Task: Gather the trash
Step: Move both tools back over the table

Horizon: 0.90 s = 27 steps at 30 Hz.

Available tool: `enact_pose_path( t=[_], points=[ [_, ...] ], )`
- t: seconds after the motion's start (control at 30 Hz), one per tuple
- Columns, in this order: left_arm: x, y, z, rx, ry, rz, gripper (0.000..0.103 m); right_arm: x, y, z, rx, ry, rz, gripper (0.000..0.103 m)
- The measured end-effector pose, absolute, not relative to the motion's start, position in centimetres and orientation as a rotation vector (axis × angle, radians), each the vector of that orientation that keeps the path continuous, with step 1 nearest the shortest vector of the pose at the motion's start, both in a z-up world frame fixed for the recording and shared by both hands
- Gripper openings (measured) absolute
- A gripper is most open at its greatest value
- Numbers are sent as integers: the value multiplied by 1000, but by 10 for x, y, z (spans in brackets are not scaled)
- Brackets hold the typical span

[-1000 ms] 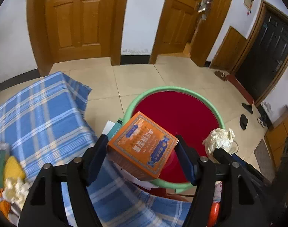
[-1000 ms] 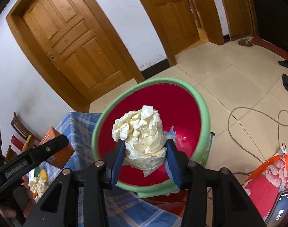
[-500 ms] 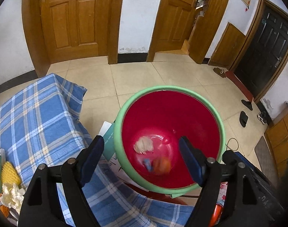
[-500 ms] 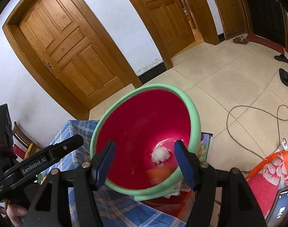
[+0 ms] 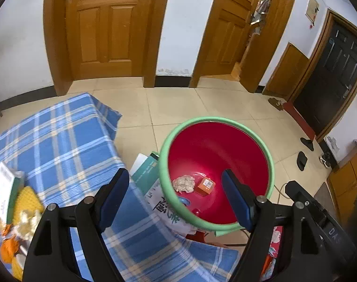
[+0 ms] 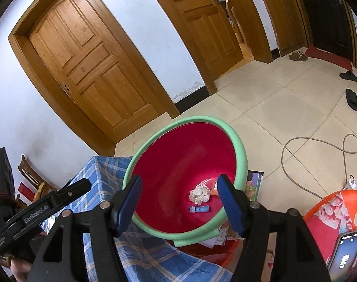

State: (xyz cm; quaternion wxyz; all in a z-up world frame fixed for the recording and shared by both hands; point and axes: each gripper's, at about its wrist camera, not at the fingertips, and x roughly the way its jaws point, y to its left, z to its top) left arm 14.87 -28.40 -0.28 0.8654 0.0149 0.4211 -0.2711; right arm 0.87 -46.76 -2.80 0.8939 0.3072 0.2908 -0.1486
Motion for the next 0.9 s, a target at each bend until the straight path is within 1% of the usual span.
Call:
enact_pose_path(
  t=[0.4,0.9],
  points=[
    [126,-235,20,-2,851,-502,81,0,-434,-11,607,595,-243,73],
    [98,-129,29,-68,823,-358,81,-4,-368,4,562,611,-133,78]
  ],
)
